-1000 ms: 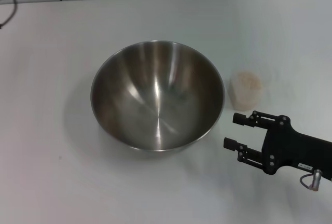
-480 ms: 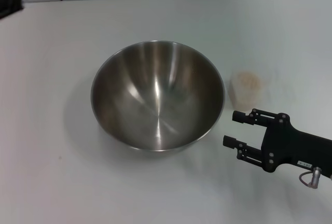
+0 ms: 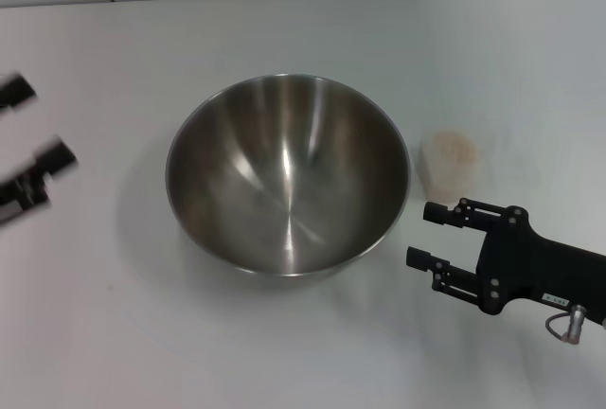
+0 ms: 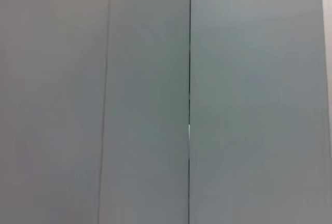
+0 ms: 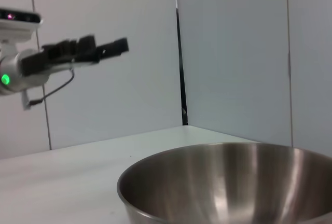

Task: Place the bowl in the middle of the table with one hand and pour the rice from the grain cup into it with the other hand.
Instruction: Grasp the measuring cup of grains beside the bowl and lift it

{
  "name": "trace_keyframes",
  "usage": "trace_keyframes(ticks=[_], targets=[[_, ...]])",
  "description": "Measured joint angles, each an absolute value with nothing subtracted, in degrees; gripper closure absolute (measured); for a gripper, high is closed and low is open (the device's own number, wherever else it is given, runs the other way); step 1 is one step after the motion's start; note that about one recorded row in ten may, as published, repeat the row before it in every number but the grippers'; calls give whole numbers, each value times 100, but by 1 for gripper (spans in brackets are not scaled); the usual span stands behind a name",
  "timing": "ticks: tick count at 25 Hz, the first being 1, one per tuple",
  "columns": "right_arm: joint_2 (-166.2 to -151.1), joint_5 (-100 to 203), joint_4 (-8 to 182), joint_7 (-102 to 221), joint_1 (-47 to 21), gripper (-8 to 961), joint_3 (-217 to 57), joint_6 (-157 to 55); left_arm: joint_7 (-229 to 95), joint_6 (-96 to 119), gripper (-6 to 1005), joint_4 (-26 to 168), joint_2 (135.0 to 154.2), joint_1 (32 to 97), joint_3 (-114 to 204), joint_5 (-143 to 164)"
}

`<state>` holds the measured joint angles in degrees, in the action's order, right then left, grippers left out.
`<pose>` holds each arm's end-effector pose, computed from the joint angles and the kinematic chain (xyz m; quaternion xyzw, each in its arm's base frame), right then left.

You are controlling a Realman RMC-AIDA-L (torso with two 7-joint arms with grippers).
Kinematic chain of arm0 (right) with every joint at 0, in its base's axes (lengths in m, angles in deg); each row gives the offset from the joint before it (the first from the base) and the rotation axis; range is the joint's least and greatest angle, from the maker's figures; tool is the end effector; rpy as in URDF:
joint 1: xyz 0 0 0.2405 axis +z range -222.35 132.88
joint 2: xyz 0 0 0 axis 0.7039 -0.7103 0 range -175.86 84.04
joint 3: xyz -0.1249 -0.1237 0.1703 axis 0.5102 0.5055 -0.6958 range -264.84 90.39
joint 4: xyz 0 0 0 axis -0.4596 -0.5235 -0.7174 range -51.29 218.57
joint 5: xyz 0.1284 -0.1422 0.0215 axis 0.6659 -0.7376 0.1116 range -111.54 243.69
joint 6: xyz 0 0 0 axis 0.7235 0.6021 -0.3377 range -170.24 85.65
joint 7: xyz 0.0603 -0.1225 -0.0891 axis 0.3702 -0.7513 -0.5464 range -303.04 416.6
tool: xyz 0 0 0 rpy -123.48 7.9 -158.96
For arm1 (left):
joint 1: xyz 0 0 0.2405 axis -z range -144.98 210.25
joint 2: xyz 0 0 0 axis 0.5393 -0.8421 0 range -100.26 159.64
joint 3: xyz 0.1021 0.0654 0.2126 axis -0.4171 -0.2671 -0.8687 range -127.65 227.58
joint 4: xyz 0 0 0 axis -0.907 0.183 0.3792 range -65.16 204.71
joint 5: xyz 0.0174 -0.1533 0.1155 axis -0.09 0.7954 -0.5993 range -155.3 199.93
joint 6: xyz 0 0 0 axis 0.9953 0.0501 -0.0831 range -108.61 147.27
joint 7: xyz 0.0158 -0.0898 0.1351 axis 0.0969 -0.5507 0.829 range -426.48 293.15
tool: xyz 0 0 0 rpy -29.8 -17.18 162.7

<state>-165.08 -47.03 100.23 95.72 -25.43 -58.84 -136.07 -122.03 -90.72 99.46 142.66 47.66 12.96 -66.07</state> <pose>0.2820 0.2337 -0.0419 -0.9154 0.1256 0.3163 0.2149 -0.2655 0.2424 0.0673 -0.8640 -0.0836 -0.4318 0.2451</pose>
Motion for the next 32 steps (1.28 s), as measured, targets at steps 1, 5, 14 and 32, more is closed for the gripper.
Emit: trace_keyframes(ticks=[1, 5, 14, 32], targets=[[-16508, -4703, 10026, 9571, -2547, 378, -5884, -13607, -12025, -9060, 199, 9829, 14289, 4729, 1276, -6695], [-16509, -4703, 10023, 9570, -2546, 378, -5889, -13608, -11520, -8919, 199, 9402, 14324, 4684, 1266, -7108], [-16509, -4703, 10020, 9572, -2556, 378, -5893, -13607, -10765, -8271, 200, 9142, 14489, 4581, 1267, -7831], [-16500, -4704, 9996, 9570, -2592, 377, -5955, -13593, -10285, -7901, 201, 8903, 14562, 4510, 1260, -7901]])
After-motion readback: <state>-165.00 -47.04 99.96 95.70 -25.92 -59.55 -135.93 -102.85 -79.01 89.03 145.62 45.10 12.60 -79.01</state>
